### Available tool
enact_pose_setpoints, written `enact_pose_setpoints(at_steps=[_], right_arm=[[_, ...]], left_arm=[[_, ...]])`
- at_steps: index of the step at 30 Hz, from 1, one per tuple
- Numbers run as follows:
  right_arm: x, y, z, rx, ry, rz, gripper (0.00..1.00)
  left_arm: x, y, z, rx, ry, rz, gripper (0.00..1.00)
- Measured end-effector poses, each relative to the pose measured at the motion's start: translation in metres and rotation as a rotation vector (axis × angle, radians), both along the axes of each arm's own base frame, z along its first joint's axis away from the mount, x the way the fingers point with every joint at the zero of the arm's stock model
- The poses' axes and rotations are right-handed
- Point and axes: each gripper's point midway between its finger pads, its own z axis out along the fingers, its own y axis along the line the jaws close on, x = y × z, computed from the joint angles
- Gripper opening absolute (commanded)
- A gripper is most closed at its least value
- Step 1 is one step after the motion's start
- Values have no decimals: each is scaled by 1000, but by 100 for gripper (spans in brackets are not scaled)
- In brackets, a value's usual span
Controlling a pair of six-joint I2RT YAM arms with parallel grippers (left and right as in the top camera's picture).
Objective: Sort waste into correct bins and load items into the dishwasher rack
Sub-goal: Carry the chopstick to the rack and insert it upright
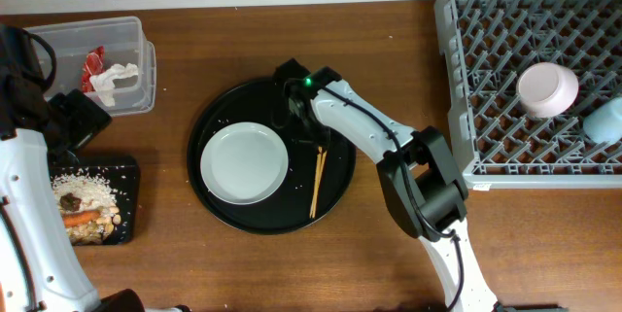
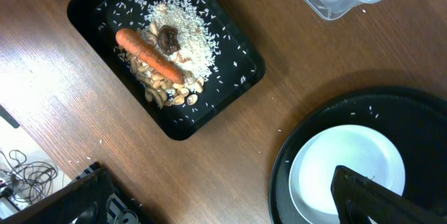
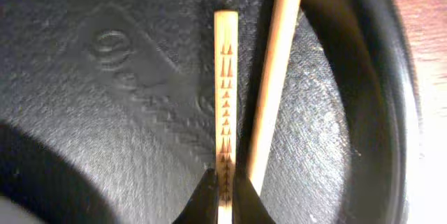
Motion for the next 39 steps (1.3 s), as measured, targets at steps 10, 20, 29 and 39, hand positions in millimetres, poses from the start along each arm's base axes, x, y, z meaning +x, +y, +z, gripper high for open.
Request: enact_pose_setpoints(at_steps=[10, 20, 29, 39], right_arm=[[32, -3, 100, 49, -86, 79, 4], [119, -227, 233, 64, -402, -110, 4], [127, -328, 233, 89, -451, 39, 4], [143, -337, 172, 128, -393, 141, 25]], left_arm=[[0, 0, 0, 0, 0, 0, 99], [0, 0, 0, 0, 0, 0, 99], [0, 0, 0, 0, 0, 0, 99], [0, 0, 0, 0, 0, 0, 99]])
